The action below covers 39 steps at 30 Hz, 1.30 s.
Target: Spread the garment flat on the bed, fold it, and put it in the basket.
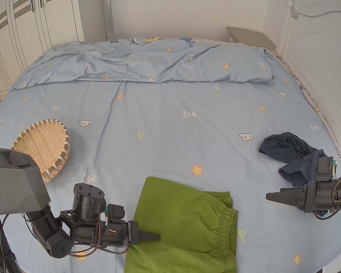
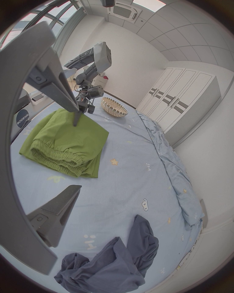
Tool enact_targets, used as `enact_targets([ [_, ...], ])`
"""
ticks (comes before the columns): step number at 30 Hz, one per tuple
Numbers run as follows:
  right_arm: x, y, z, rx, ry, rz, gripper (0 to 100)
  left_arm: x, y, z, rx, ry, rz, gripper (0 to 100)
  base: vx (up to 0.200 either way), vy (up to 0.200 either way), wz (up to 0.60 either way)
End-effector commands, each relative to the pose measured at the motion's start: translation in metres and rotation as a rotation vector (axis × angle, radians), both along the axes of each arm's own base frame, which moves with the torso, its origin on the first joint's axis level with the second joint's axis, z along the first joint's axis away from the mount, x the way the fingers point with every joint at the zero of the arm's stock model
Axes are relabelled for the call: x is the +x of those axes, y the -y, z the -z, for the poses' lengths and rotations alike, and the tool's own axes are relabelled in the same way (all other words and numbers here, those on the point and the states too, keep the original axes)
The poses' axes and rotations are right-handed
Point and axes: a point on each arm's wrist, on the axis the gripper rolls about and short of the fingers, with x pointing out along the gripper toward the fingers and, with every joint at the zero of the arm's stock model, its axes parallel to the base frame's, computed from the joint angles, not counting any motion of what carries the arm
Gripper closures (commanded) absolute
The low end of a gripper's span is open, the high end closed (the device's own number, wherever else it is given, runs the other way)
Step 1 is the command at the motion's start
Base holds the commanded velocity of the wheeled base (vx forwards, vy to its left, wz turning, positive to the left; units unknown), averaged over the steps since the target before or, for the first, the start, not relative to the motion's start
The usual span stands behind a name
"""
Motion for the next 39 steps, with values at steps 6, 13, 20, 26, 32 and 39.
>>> enact_targets([
  [6,0.001,-0.001,0.001,-0.021,-0.002,0.026,0,0.028,-0.033,-0.064,0.012,-0.046,-0.148,100,0.0,0.0,0.0],
  [13,0.003,-0.004,0.003,-0.028,-0.016,0.035,0,0.026,-0.063,-0.123,0.124,-0.031,-0.153,100,0.0,0.0,0.0],
  [20,0.006,-0.005,0.005,-0.038,-0.025,0.042,0,0.031,-0.089,-0.145,0.21,-0.051,-0.168,100,0.0,0.0,0.0],
  [26,0.006,-0.008,0.007,-0.044,-0.03,0.04,0,0.03,-0.092,-0.152,0.206,-0.05,-0.185,100,0.0,0.0,0.0],
  [32,0.009,-0.008,0.008,-0.041,-0.042,0.046,0,0.026,-0.094,-0.161,0.2,-0.039,-0.192,100,0.0,0.167,0.0],
  [39,0.009,-0.009,0.008,-0.039,-0.04,0.046,0,0.025,-0.093,-0.162,0.205,-0.055,-0.185,100,0.0,0.2,0.0],
])
